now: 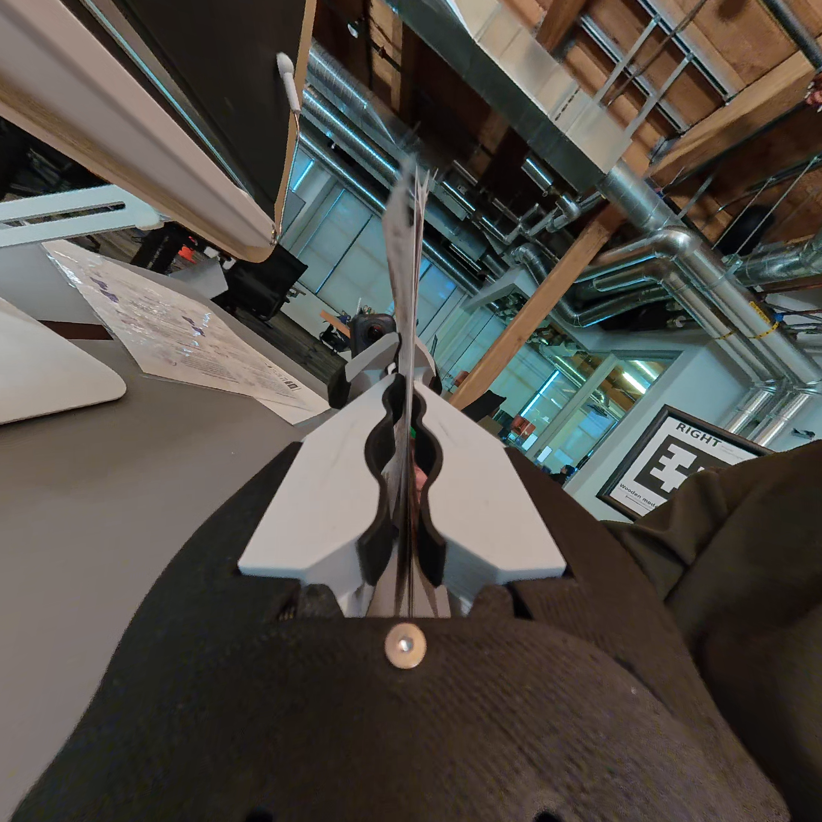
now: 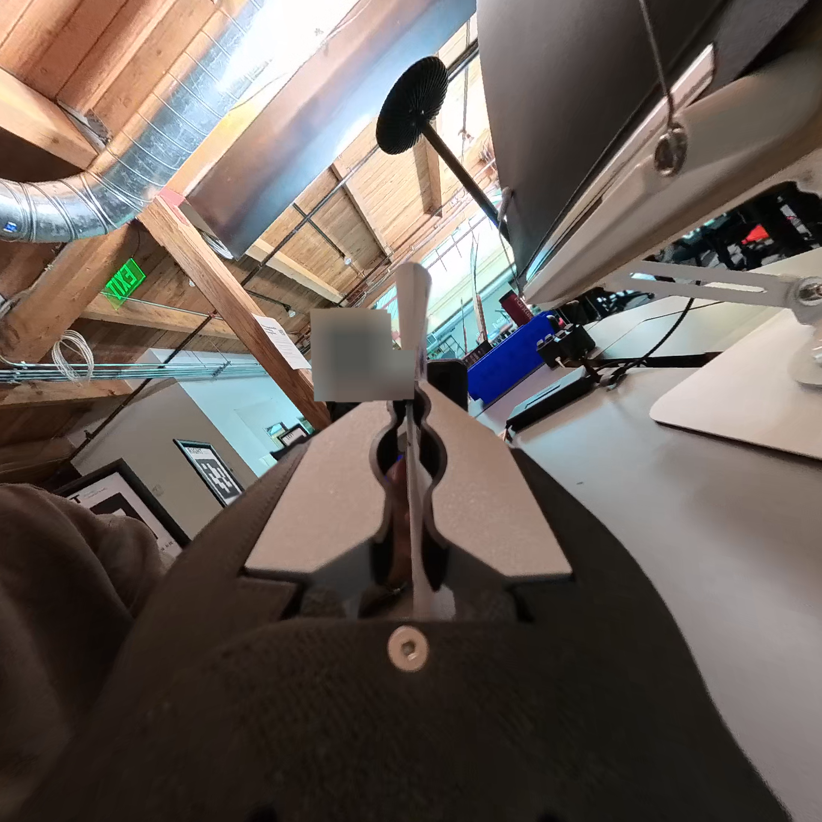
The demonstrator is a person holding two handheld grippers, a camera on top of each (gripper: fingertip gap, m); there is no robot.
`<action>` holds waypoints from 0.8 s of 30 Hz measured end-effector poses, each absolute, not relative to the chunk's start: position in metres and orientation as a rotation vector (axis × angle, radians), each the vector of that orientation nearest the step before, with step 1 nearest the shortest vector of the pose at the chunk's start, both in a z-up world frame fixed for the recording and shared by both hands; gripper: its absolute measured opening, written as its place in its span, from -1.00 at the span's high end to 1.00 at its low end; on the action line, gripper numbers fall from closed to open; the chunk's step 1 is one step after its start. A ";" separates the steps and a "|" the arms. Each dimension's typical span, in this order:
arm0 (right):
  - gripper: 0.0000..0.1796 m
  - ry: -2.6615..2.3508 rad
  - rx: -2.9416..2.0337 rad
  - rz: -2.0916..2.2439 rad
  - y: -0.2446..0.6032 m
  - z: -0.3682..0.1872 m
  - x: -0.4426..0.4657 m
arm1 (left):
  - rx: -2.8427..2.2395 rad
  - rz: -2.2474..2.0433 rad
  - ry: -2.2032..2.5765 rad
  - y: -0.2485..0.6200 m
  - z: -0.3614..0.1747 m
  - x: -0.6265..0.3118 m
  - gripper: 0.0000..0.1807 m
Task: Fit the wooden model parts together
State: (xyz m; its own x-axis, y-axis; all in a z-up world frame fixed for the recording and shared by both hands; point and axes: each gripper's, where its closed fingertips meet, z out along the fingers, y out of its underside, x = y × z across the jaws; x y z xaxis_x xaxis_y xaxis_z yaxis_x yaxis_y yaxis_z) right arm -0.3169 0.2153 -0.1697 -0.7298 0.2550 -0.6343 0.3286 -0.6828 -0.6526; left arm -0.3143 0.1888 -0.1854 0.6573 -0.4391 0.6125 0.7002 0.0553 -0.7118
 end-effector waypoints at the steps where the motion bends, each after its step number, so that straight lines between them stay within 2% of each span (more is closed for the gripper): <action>1: 0.97 1.203 1.133 -2.614 0.217 -0.169 -0.317 | -1.258 -0.881 -0.252 0.190 -0.187 -0.312 1.00; 9: 1.00 1.214 1.162 -2.600 0.220 -0.169 -0.319 | -1.296 -0.882 -0.248 0.193 -0.191 -0.309 1.00; 11: 0.93 1.146 1.139 -2.617 0.222 -0.167 -0.318 | -1.315 -0.884 -0.242 0.194 -0.193 -0.307 1.00; 14: 1.00 1.138 1.172 -2.596 0.226 -0.169 -0.320 | -1.334 -0.878 -0.244 0.196 -0.195 -0.305 1.00; 20: 0.94 1.113 1.140 -2.632 0.228 -0.163 -0.318 | -1.344 -0.894 -0.228 0.196 -0.196 -0.301 1.00; 24: 1.00 1.131 1.158 -2.627 0.232 -0.163 -0.318 | -1.363 -0.891 -0.229 0.199 -0.198 -0.299 1.00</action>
State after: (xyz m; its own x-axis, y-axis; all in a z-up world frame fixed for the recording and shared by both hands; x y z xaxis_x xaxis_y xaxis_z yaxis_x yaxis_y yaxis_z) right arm -0.3177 0.2320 -0.1632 -0.7168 0.2272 -0.6592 0.3227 -0.7299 -0.6026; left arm -0.2995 0.1988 -0.1980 0.6639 -0.4166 0.6211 0.6645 -0.0524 -0.7455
